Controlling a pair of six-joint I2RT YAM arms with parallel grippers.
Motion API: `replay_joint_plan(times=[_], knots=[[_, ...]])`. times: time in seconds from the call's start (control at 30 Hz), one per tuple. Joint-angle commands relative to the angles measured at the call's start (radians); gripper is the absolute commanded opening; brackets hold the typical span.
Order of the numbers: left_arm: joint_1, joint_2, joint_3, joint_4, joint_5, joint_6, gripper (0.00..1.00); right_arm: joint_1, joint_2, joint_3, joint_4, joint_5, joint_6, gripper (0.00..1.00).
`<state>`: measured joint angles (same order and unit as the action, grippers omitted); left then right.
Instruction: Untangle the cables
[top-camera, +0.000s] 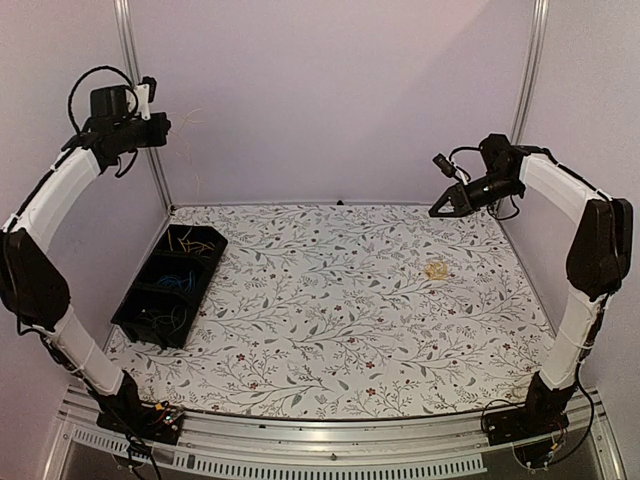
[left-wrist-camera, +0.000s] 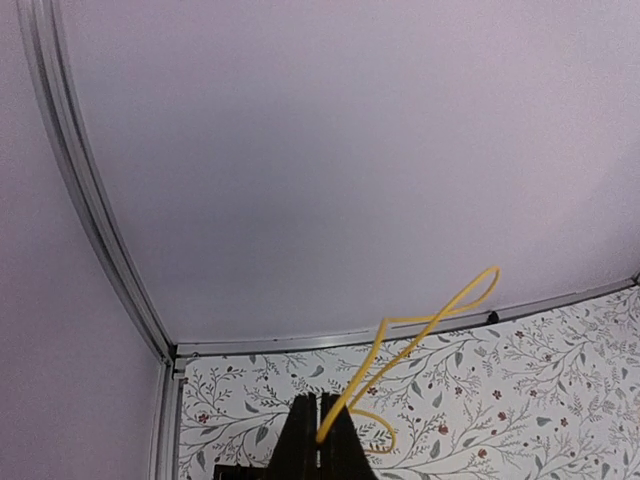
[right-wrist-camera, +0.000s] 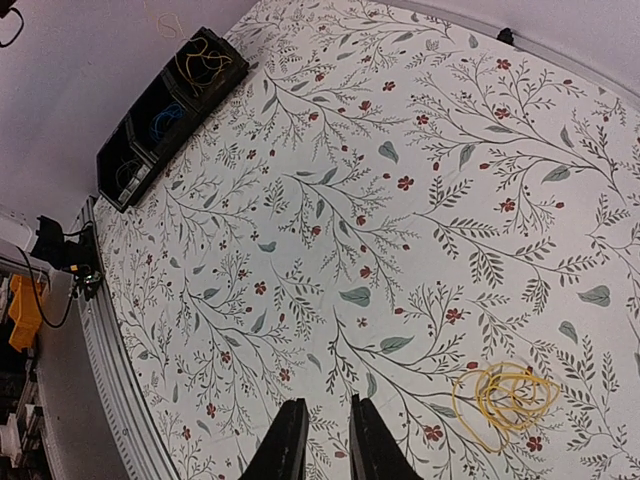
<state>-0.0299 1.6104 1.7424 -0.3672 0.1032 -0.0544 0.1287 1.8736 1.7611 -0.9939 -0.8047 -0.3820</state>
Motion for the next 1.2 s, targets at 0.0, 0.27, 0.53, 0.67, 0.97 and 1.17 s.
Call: replay_joint_plan(times=[0.0,0.27,0.53,0.67,0.97,1.17], knots=[[0.029,-0.042,-0.112,0.04,0.004,0.016,0.0,0.0,0.016,-0.022,0.003,0.007,-0.013,0.19],[0.067,-0.067,-0.307,0.048,-0.019,0.032,0.0,-0.001,0.012,-0.05,0.004,0.01,-0.017,0.2],[0.09,-0.026,-0.382,-0.001,-0.1,0.062,0.0,-0.001,0.015,-0.058,0.006,0.01,-0.018,0.2],[0.092,0.03,-0.386,-0.039,-0.1,0.083,0.0,-0.001,0.012,-0.065,0.006,0.012,-0.021,0.2],[0.093,0.166,-0.369,-0.083,-0.169,0.056,0.0,-0.001,0.004,-0.092,0.005,0.022,-0.027,0.2],[0.093,0.236,-0.351,-0.089,-0.185,0.04,0.0,-0.001,0.004,-0.108,0.003,0.03,-0.032,0.2]])
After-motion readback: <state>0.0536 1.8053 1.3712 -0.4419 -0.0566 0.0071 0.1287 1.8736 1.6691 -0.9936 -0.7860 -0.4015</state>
